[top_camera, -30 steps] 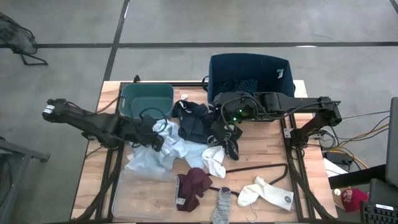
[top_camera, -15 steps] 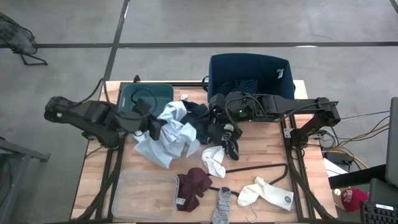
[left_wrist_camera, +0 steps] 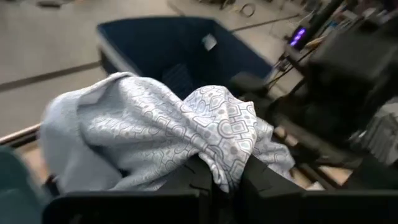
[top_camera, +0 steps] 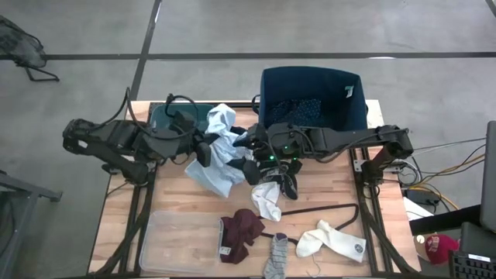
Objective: Pick & Place Cloths
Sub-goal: Put the white patient gown into the blue bin
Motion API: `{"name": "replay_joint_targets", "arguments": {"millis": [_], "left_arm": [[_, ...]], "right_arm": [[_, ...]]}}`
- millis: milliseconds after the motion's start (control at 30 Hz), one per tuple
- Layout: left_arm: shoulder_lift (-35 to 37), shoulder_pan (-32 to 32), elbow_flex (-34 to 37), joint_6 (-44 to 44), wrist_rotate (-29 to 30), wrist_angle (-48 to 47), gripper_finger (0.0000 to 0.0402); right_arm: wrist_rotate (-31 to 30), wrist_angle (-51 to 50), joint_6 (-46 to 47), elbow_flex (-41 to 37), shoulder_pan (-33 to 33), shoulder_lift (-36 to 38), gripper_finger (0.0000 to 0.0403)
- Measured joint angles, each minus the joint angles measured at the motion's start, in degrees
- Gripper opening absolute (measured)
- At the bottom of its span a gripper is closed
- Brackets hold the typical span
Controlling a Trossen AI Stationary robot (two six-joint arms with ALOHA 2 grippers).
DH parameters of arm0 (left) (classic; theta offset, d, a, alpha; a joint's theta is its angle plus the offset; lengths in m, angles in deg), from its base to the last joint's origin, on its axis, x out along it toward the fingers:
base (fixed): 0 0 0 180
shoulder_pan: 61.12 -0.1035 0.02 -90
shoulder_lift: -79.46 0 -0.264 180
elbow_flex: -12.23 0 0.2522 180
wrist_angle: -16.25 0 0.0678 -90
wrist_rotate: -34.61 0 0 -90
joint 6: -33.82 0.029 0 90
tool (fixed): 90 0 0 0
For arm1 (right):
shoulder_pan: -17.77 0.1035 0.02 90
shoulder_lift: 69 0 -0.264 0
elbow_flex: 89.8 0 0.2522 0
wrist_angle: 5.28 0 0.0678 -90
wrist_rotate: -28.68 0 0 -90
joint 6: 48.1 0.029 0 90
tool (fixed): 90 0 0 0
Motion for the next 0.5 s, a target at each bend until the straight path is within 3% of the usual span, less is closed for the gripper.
{"name": "replay_joint_targets", "arguments": {"millis": [133,267,400,500], "left_arm": [[-1.91,0.00,-1.72,4.04,-0.87,7.11,0.0030],[-2.81,-0.06,-1.96,6.72,-5.55,15.97,0.0026],[-3.88,-0.07,-1.70,9.59,-9.46,22.65,0.0031],[-4.07,-0.07,-1.89,9.28,-10.47,23.72,0.0033]], "right_arm": [[0.03,2.83,0.03,0.00,0.00,-1.51,0.0365],[0.02,4.42,0.65,0.00,0.00,-2.57,0.0373],[0.02,7.13,0.41,0.05,0.02,-3.20,0.0354],[0.04,8.62,0.43,0.05,0.04,-3.17,0.0315]]}}
